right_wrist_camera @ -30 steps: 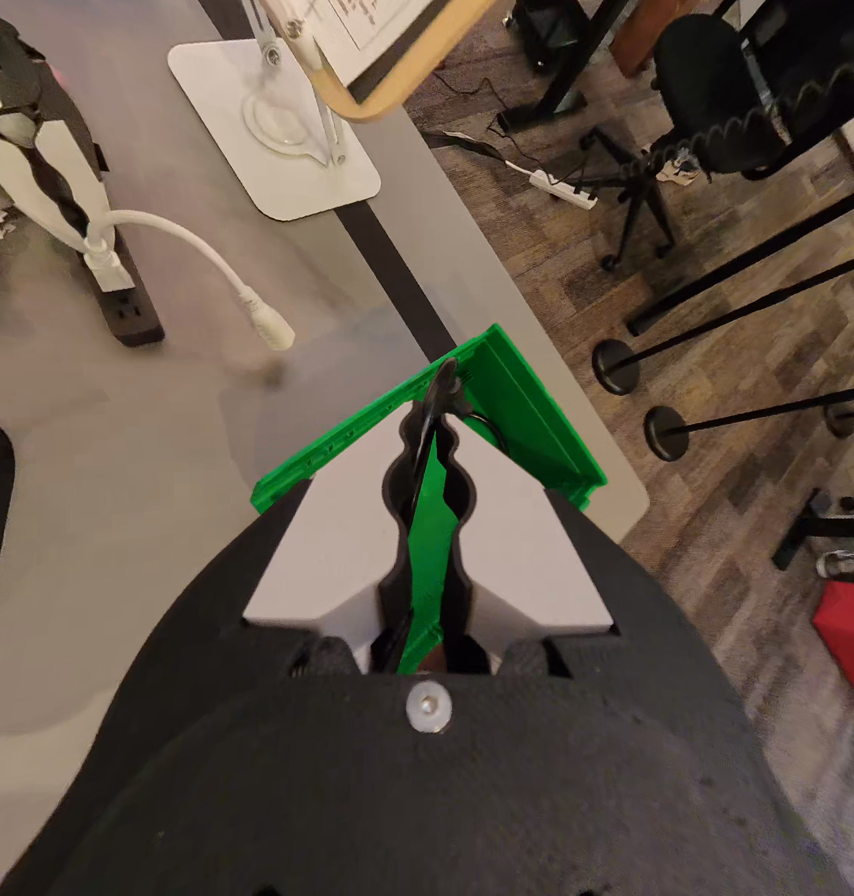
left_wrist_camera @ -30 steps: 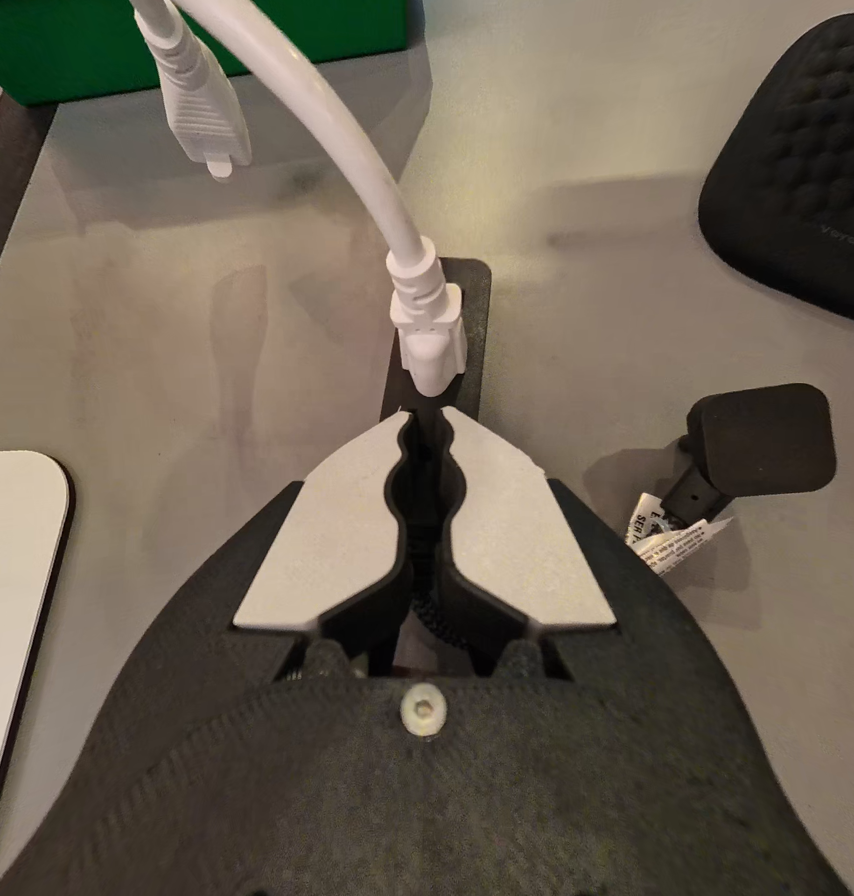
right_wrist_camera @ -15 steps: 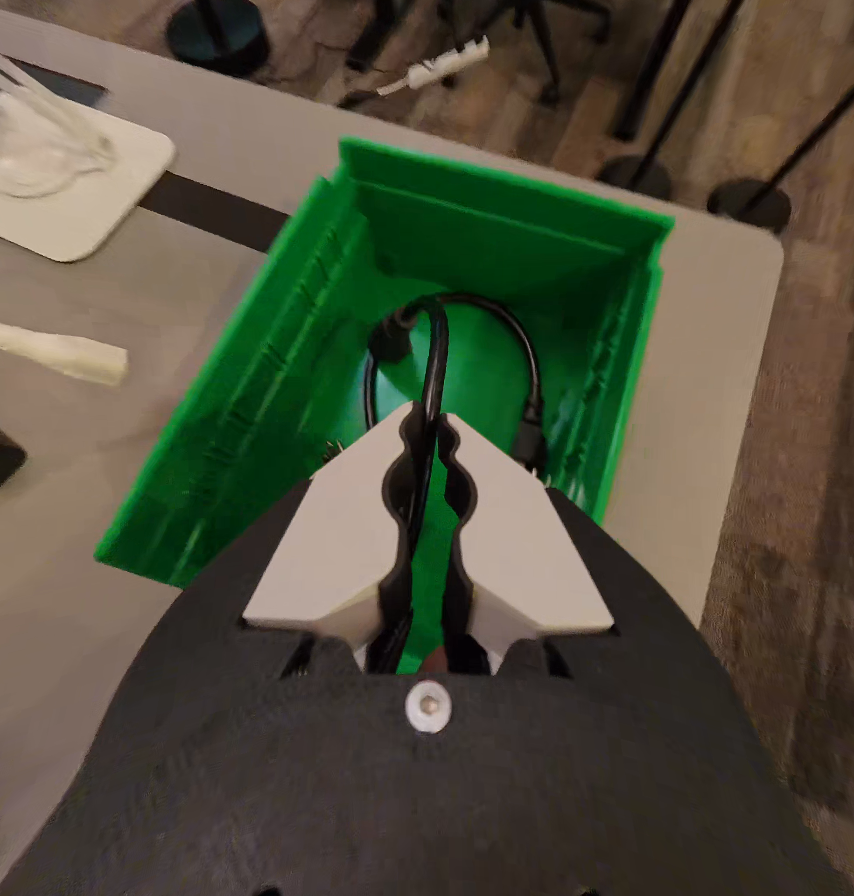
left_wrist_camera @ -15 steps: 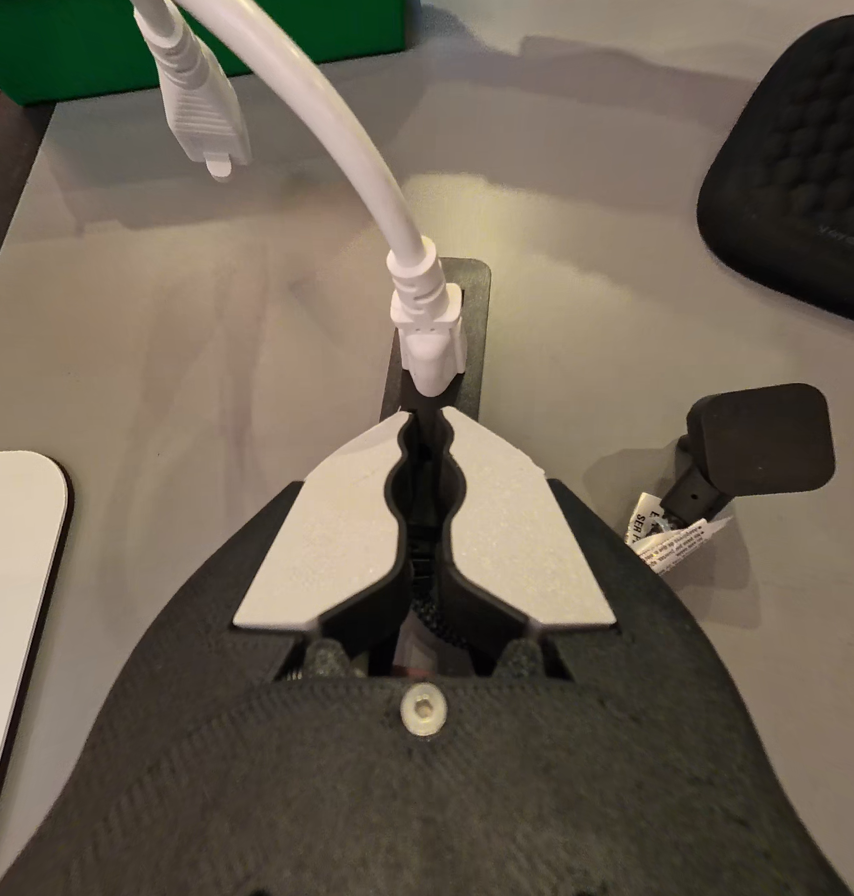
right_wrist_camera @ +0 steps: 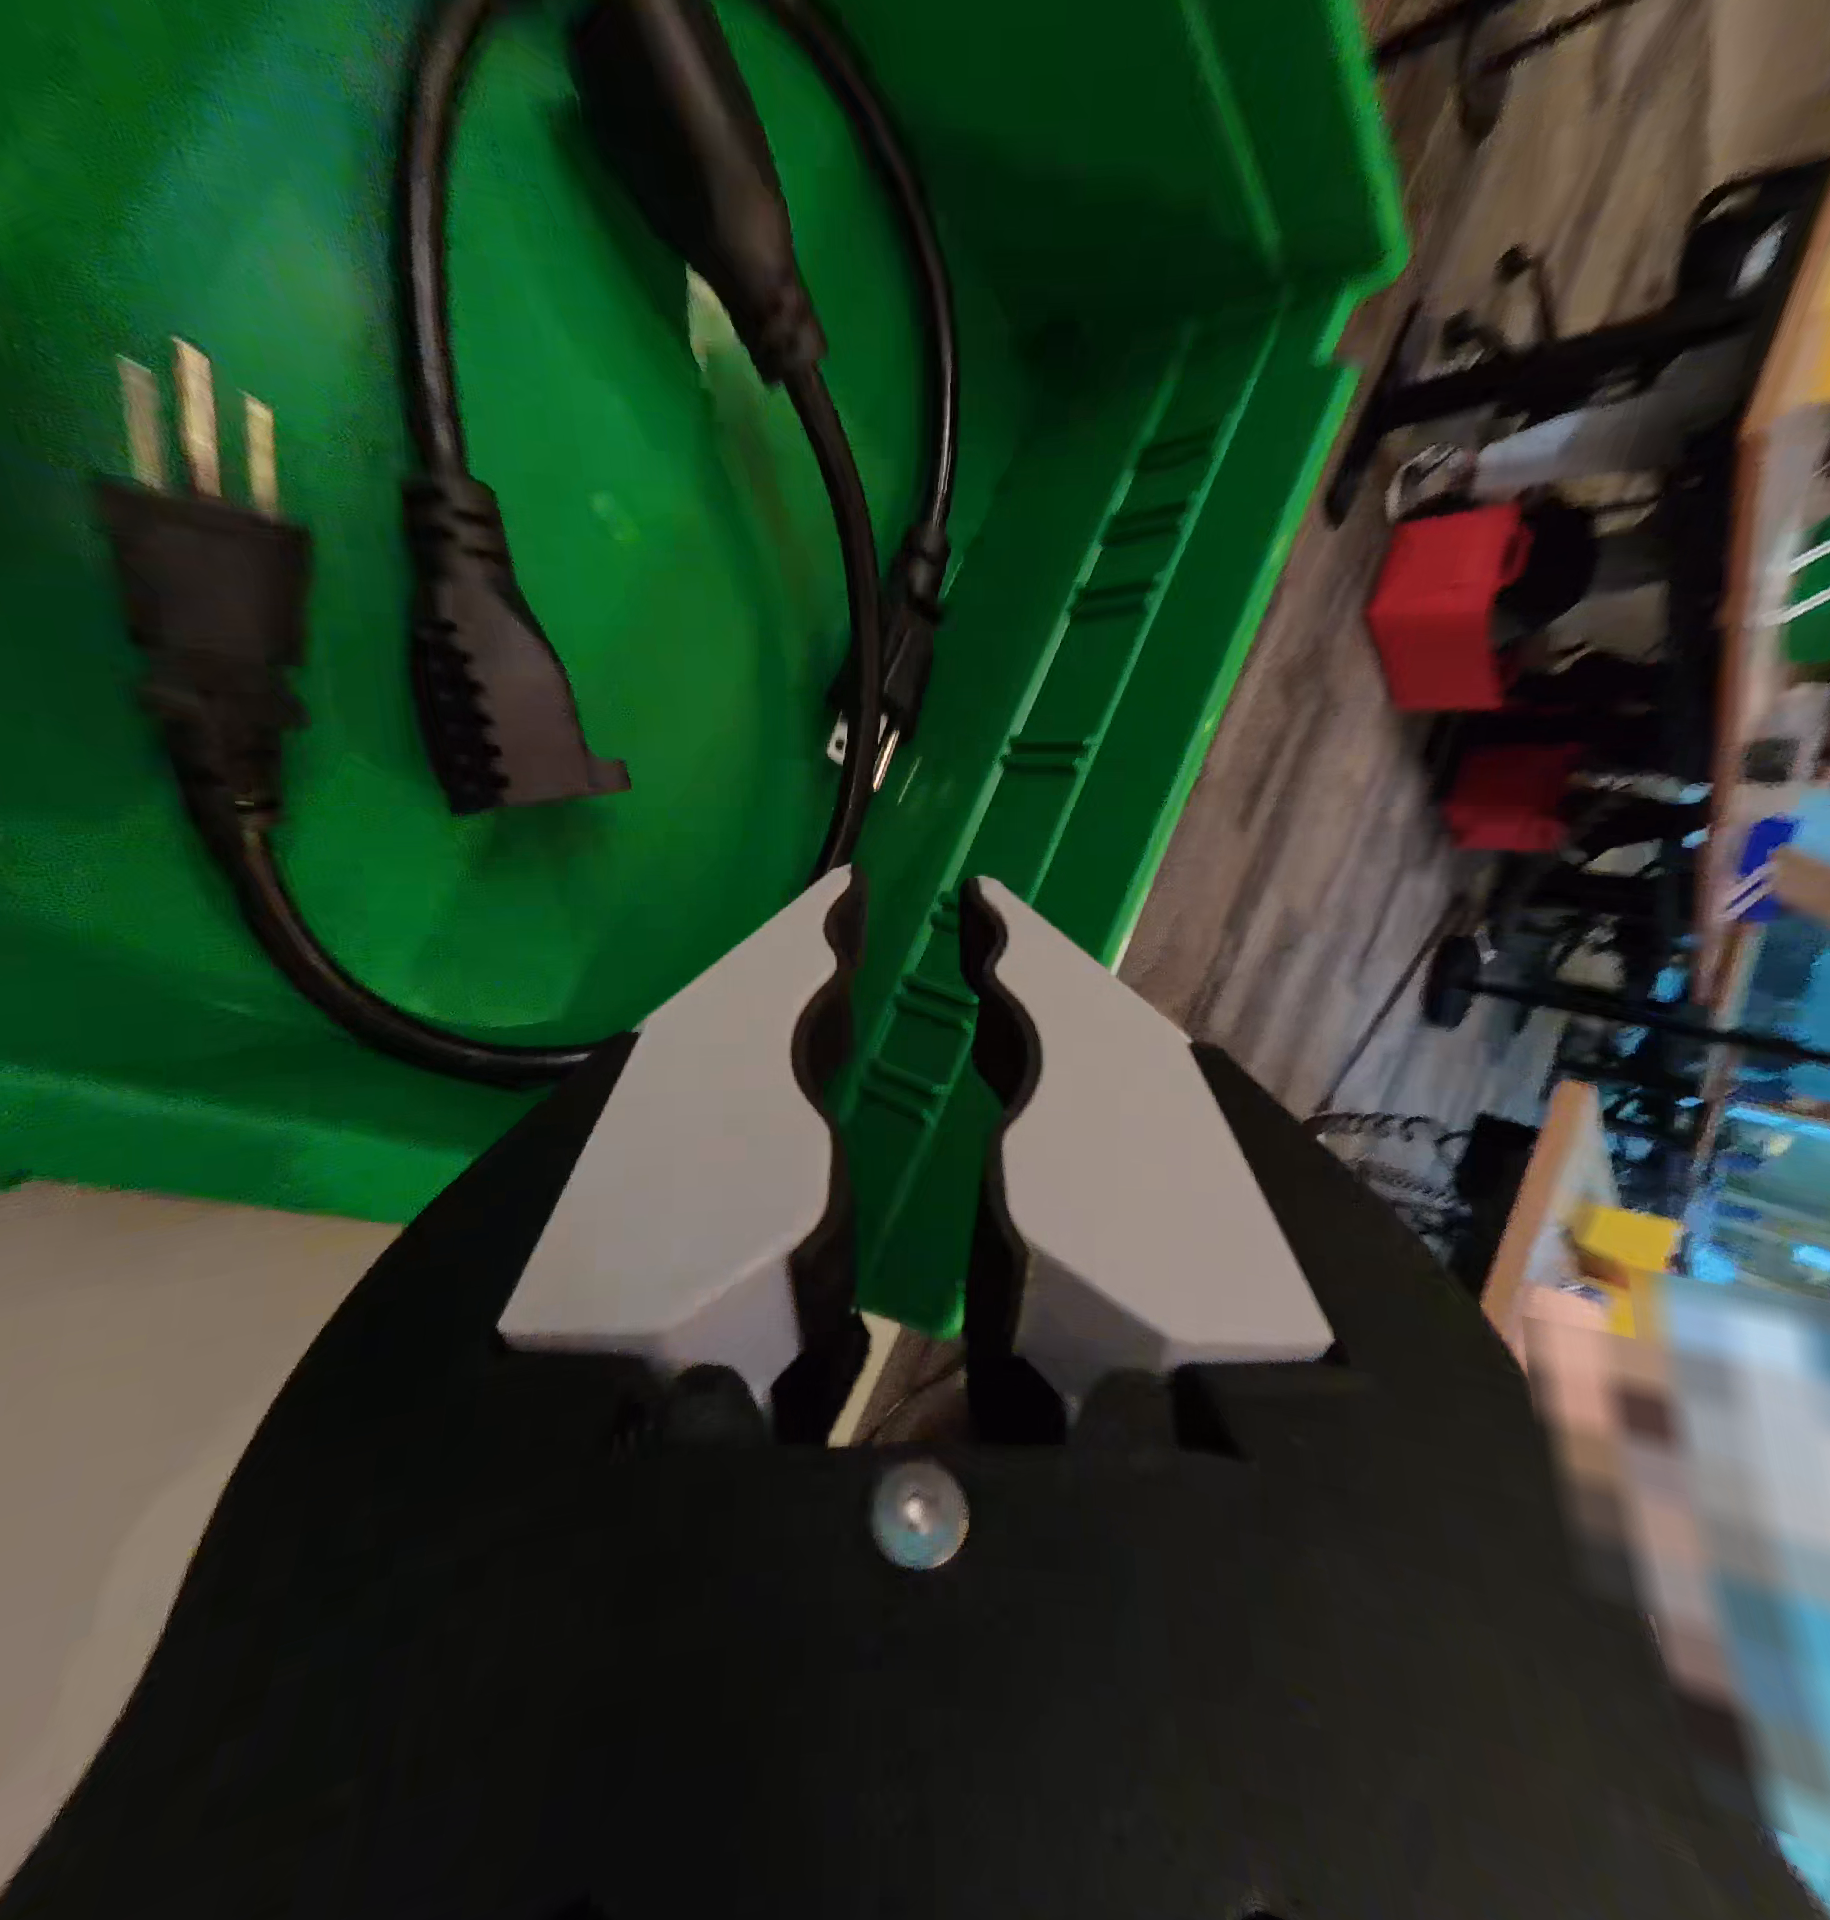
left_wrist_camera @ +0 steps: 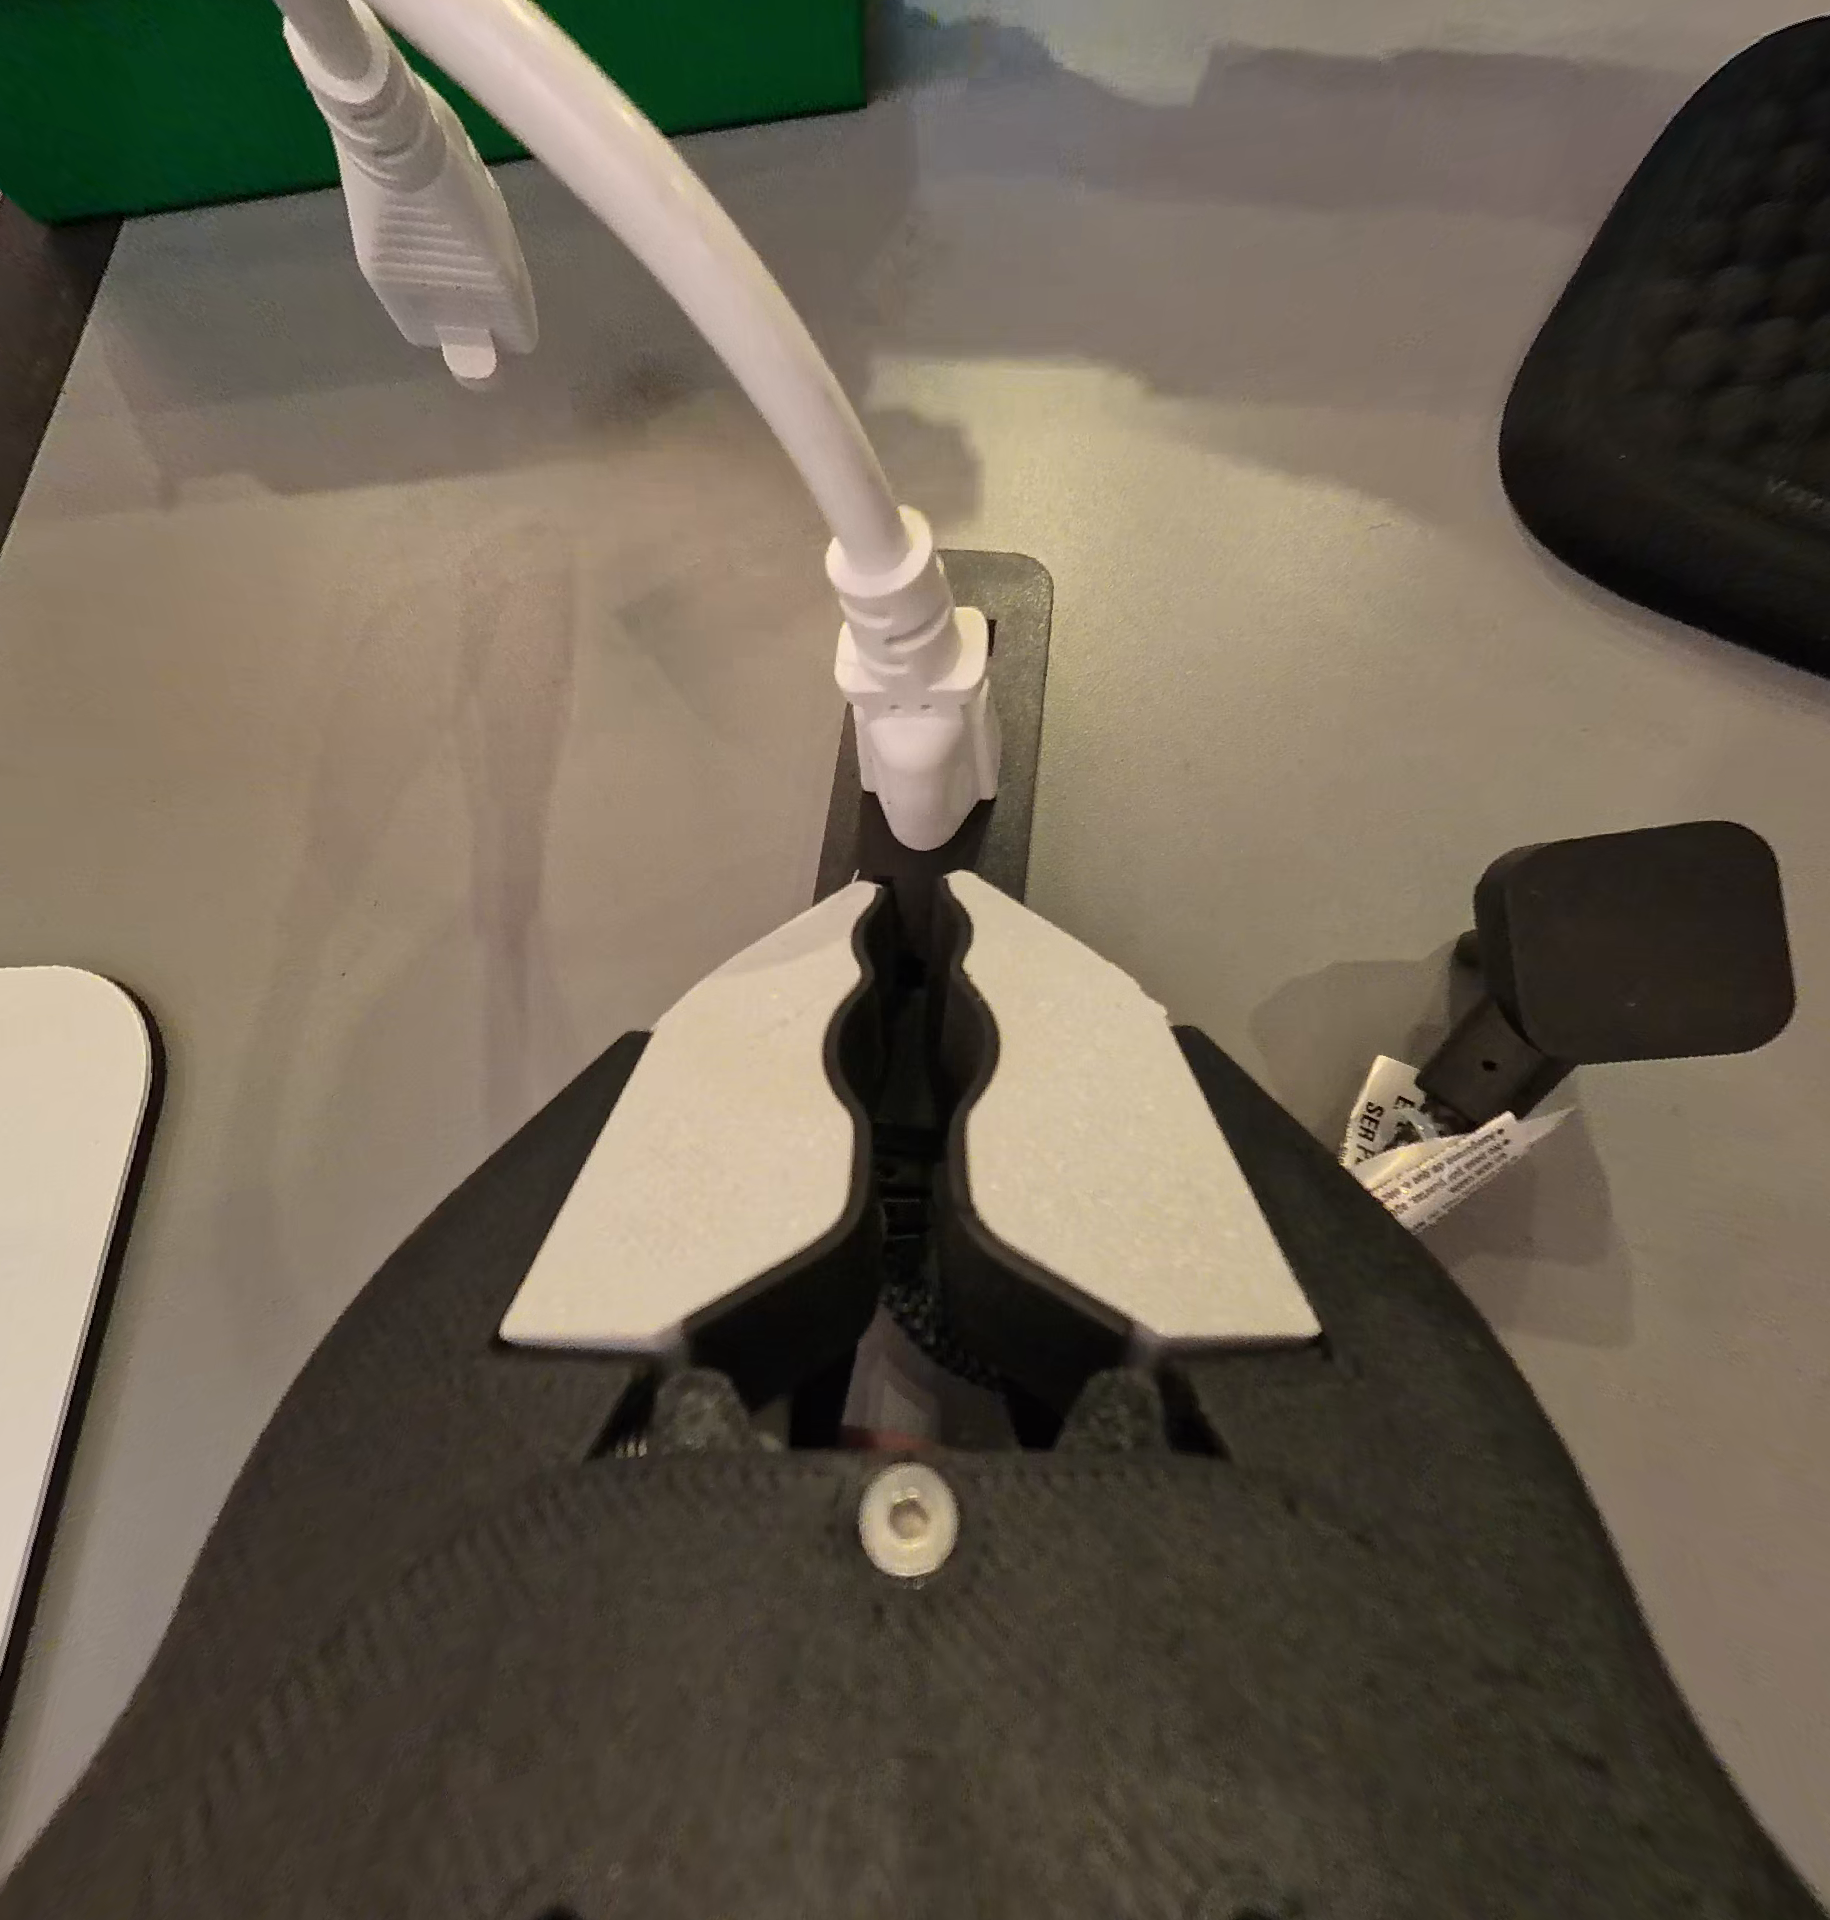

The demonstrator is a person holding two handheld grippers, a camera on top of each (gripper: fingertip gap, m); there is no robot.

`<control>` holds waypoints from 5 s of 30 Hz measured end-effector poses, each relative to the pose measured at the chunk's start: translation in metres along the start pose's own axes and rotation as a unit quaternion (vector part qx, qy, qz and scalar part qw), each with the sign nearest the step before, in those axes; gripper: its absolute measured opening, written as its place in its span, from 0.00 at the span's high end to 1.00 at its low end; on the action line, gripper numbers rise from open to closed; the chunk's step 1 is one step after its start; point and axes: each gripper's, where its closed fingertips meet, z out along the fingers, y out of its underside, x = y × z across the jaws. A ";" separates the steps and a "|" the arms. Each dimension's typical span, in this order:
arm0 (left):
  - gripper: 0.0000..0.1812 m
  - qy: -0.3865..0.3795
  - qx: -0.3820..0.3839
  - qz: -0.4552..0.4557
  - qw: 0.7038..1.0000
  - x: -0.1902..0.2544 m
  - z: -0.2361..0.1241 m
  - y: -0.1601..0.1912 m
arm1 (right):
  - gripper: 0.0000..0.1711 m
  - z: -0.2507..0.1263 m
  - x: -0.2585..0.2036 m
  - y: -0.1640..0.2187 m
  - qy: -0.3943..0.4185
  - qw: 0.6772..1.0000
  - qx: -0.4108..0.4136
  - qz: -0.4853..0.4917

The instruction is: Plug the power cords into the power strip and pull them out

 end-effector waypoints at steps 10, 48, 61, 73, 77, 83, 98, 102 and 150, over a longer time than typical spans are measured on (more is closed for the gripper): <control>0.96 -0.003 -0.002 0.005 1.000 0.000 0.000 0.000 | 0.85 -0.161 -0.154 -0.127 -0.220 0.944 0.231 -0.078; 0.97 -0.009 -0.012 0.022 1.000 0.000 0.000 -0.001 | 0.86 -0.143 -0.328 -0.201 -0.442 0.837 0.187 -0.261; 0.86 -0.006 -0.034 -0.007 0.999 -0.007 -0.011 0.007 | 0.86 -0.145 -0.329 -0.203 -0.451 0.790 0.224 -0.349; 0.89 0.010 -0.050 -0.072 0.996 -0.003 -0.007 0.007 | 0.79 -0.145 -0.299 -0.199 -0.379 0.878 0.156 -0.245; 0.89 0.009 -0.063 -0.073 0.995 -0.002 -0.009 0.008 | 0.92 -0.150 -0.297 -0.168 -0.390 0.903 0.112 -0.139; 0.89 0.022 -0.095 -0.074 0.993 0.003 -0.017 0.016 | 0.95 -0.120 -0.310 -0.171 -0.371 0.917 0.106 -0.104; 0.85 0.047 -0.150 -0.064 0.985 0.011 -0.029 0.037 | 0.97 -0.096 -0.324 -0.237 -0.341 0.918 0.137 -0.151; 0.82 0.046 -0.169 -0.061 0.983 0.012 -0.024 0.044 | 0.93 -0.099 -0.307 -0.231 -0.325 0.928 0.137 -0.118; 0.88 0.159 -0.282 0.107 0.940 -0.062 -0.009 0.013 | 1.00 -0.151 -0.340 -0.217 -0.467 0.823 0.304 -0.108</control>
